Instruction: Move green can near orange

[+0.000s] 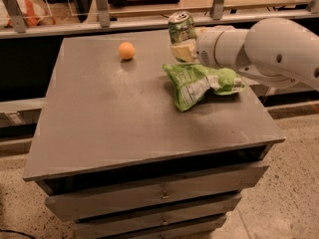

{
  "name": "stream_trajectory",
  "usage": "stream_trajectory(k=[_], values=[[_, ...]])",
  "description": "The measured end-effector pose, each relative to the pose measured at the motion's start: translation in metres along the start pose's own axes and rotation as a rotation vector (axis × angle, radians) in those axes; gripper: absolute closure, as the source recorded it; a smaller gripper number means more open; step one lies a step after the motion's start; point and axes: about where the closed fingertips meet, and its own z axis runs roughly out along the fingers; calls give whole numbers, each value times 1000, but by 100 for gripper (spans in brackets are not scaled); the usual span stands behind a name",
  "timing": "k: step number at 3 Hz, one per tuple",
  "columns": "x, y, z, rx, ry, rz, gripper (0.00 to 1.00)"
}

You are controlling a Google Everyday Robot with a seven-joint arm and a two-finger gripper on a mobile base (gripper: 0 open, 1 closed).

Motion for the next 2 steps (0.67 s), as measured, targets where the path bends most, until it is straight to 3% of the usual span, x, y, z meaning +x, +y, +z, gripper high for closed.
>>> stream_trajectory(k=[1, 2], values=[[-2, -7, 30, -4, 12, 11, 100], [-12, -11, 60, -43, 12, 16, 100]])
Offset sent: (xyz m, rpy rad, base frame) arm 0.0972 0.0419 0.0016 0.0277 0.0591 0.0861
